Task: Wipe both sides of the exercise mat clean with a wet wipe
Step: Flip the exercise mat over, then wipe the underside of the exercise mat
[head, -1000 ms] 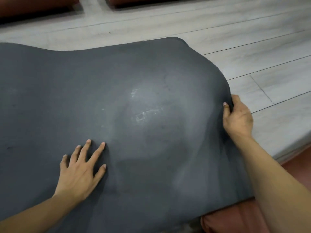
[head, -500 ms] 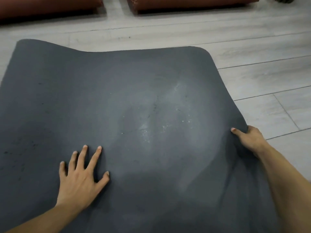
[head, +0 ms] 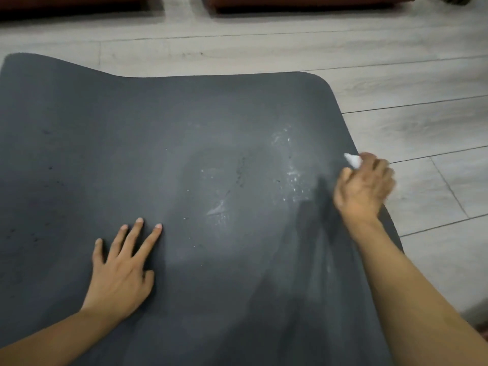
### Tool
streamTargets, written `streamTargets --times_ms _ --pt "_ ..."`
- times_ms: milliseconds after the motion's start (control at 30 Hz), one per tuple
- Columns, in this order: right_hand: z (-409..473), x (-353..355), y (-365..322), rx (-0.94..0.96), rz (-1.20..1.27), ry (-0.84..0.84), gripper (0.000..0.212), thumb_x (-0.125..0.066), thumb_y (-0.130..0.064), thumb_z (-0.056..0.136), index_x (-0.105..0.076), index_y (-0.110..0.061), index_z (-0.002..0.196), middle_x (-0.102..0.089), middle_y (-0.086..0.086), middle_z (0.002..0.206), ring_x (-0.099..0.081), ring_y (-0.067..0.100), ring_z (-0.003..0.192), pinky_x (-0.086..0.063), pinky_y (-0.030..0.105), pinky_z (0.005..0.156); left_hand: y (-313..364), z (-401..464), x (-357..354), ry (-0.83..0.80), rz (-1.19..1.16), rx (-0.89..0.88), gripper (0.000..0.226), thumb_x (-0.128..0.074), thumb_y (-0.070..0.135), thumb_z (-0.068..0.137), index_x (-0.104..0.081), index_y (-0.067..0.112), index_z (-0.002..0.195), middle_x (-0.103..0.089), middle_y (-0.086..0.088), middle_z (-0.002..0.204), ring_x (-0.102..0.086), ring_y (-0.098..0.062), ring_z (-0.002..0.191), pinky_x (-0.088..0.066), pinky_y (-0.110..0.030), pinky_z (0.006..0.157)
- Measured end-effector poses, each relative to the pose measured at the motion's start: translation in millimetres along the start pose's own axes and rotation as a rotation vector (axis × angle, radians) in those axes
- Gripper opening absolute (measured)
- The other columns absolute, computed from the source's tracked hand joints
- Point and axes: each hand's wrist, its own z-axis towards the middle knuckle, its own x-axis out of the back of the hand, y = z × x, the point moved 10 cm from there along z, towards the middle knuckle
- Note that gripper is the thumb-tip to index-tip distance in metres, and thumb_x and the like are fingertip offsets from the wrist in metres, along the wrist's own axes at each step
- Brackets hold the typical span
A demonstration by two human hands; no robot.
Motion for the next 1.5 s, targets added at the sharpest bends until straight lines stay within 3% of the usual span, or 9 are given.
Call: streamTargets --times_ms 100,200,300,400,600,967,1200,1333,1500 --pt "-10 -30 -82 0.248 0.179 -0.058 0.041 -0.051 -0.012 0.083 -0.051 -0.014 0.124 -0.057 0.010 0.110 -0.049 0.034 0.097 -0.036 0.042 0.087 7 10 -6 -0.055 -0.037 0.055 0.097 -0.084 0.019 0.068 -0.043 0.026 0.155 -0.038 -0.015 0.159 -0.035 -0.043 0.145 -0.030 -0.076 0.109" --pt "-55 -70 -88 0.203 0.338 -0.172 0.030 -0.057 -0.015 0.089 -0.056 -0.014 0.119 -0.062 0.004 0.112 -0.053 0.030 0.099 -0.039 0.034 0.091 18 22 5 -0.027 -0.033 0.080 0.073 -0.086 0.024 0.068 -0.060 0.014 0.136 -0.050 -0.023 0.143 -0.049 -0.050 0.129 -0.037 -0.074 0.107" --pt "-71 -89 -80 0.174 0.313 -0.181 0.034 -0.048 -0.017 0.091 -0.059 -0.016 0.123 -0.061 0.000 0.124 -0.052 0.025 0.105 -0.042 0.035 0.098 38 51 31 0.074 -0.078 0.002 0.049 -0.074 0.030 0.076 -0.062 0.009 0.118 -0.054 -0.021 0.137 -0.055 -0.045 0.121 -0.036 -0.068 0.110" --pt "-64 -92 -82 0.173 0.267 -0.193 0.040 -0.044 -0.015 0.088 -0.059 -0.017 0.125 -0.059 -0.001 0.127 -0.052 0.025 0.106 -0.042 0.037 0.098 71 95 46 0.097 -0.135 -0.196 0.058 -0.045 0.038 0.083 -0.058 0.012 0.133 -0.049 -0.016 0.149 -0.049 -0.041 0.133 -0.032 -0.060 0.116" --pt "-65 -92 -82 0.152 0.269 -0.201 0.038 -0.048 -0.012 0.090 -0.059 -0.017 0.126 -0.058 -0.003 0.130 -0.052 0.022 0.110 -0.041 0.035 0.100 153 190 52 0.117 -0.148 -0.429 0.068 -0.039 0.039 0.090 -0.043 0.018 0.155 -0.036 -0.012 0.163 -0.034 -0.037 0.149 -0.025 -0.058 0.122" --pt "-60 -95 -76 0.131 0.272 -0.189 0.036 -0.049 -0.017 0.093 -0.061 -0.020 0.127 -0.058 -0.006 0.130 -0.053 0.016 0.112 -0.042 0.036 0.098 203 325 64 0.154 -0.124 -0.257 0.073 -0.021 0.057 0.094 -0.018 0.034 0.164 -0.015 -0.004 0.172 -0.011 -0.031 0.158 -0.002 -0.056 0.127" --pt "-57 -93 -73 0.111 0.362 -0.165 0.033 -0.047 -0.016 0.094 -0.066 -0.018 0.120 -0.061 -0.008 0.128 -0.057 0.014 0.105 -0.043 0.029 0.093 208 333 65 0.141 -0.095 -0.269 0.074 -0.032 0.055 0.092 -0.026 0.032 0.163 -0.022 -0.004 0.171 -0.020 -0.033 0.157 -0.010 -0.061 0.125" --pt "-10 -92 -62 -0.118 0.559 -0.109 0.031 -0.053 -0.012 0.091 -0.063 -0.033 0.111 -0.062 -0.018 0.108 -0.058 0.015 0.093 -0.041 0.016 0.084 208 332 66 0.137 -0.077 -0.276 0.075 -0.035 0.054 0.092 -0.026 0.031 0.163 -0.022 -0.006 0.171 -0.020 -0.034 0.157 -0.014 -0.062 0.124" --pt "170 -118 -90 -0.040 0.557 0.137 0.030 -0.057 -0.002 0.087 -0.070 -0.014 0.111 -0.065 -0.001 0.113 -0.053 0.018 0.104 -0.043 0.024 0.091 207 335 68 0.161 -0.058 -0.270 0.076 -0.038 0.053 0.092 -0.025 0.031 0.163 -0.021 -0.005 0.171 -0.020 -0.034 0.157 -0.016 -0.063 0.124"
